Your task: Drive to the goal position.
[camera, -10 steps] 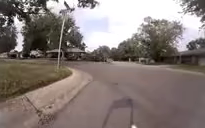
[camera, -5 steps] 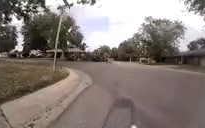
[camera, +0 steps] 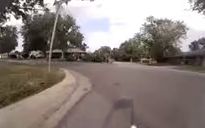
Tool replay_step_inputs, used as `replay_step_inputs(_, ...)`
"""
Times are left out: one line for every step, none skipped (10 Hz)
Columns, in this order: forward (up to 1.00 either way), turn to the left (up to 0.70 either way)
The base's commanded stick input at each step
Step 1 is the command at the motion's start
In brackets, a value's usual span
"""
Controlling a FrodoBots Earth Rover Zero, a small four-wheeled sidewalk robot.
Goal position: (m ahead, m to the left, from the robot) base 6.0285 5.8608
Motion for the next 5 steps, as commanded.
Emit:
replay_step_inputs(1.0, 0.24)
replay_step_inputs(1.0, 0.14)
replay_step_inputs(1.0, 0.12)
replay_step_inputs(1.0, 0.1)
replay_step_inputs(1.0, 0.09)
